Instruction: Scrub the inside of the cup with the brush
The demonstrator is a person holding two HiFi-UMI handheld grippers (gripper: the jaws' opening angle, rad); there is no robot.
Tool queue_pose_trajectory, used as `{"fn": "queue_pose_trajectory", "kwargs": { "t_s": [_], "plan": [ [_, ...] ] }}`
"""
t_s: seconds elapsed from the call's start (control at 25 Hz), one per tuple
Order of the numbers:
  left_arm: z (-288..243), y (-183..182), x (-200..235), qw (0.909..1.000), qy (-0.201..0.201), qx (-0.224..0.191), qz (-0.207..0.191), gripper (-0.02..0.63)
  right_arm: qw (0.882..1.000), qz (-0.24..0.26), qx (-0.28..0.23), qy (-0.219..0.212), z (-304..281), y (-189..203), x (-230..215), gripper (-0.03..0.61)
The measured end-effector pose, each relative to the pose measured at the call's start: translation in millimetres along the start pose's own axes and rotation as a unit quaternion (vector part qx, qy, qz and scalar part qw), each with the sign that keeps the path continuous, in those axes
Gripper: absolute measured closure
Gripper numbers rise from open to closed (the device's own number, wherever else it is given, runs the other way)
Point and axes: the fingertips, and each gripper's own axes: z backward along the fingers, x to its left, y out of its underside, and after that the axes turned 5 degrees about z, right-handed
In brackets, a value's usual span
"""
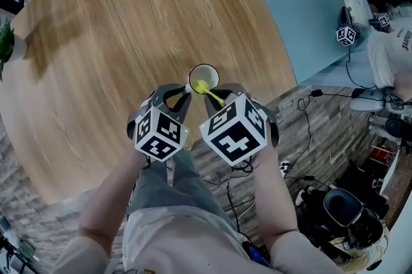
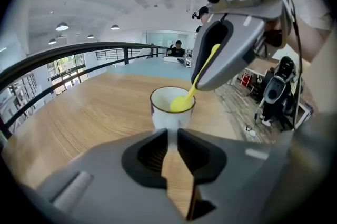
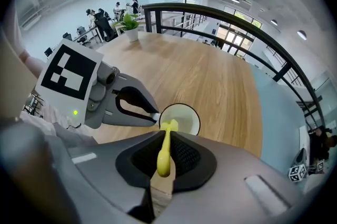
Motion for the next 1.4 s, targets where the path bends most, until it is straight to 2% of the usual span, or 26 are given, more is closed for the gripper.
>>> {"fn": "queue_pose_trajectory", "kwargs": {
  "t_s": [0.08, 0.24, 0.4, 0.84, 1.04, 1.28, 1.4],
  "plan": [
    [-0.4, -0.4, -0.6, 0.9999, -0.004, 0.001, -0.015, 0.561, 1.000, -0.001, -0.008, 0.004, -0.7, -6.3, 0.2, 0.548],
    [-0.5, 0.0, 3.5, 0.9963, -0.034, 0.015, -0.078, 0.560, 0.999, 0.000, -0.029, 0.016, -3.5, -24.3, -2.9, 0.548],
    [0.7, -0.3, 2.3, 0.9957, -0.032, 0.015, -0.085, 0.560, 0.998, 0.005, -0.043, 0.037, -1.3, -37.3, -11.6, 0.548],
    [1.6, 2.6, -0.1, 0.9979, -0.030, 0.017, -0.056, 0.560, 0.995, -0.035, -0.059, 0.069, 11.2, -20.1, -42.9, 0.543],
    [1.9, 3.5, -3.5, 0.9995, -0.021, 0.023, -0.011, 0.557, 0.996, -0.047, -0.045, 0.057, 18.5, 1.8, -40.8, 0.543],
    [3.9, 5.1, -2.2, 0.9994, -0.024, 0.023, 0.001, 0.557, 0.997, -0.054, -0.031, 0.046, 24.0, 13.7, -29.8, 0.546],
    [3.9, 7.3, -2.2, 0.9994, -0.023, 0.023, 0.008, 0.557, 0.996, -0.074, -0.026, 0.031, 24.0, 21.6, -18.2, 0.546]
  ]
}}
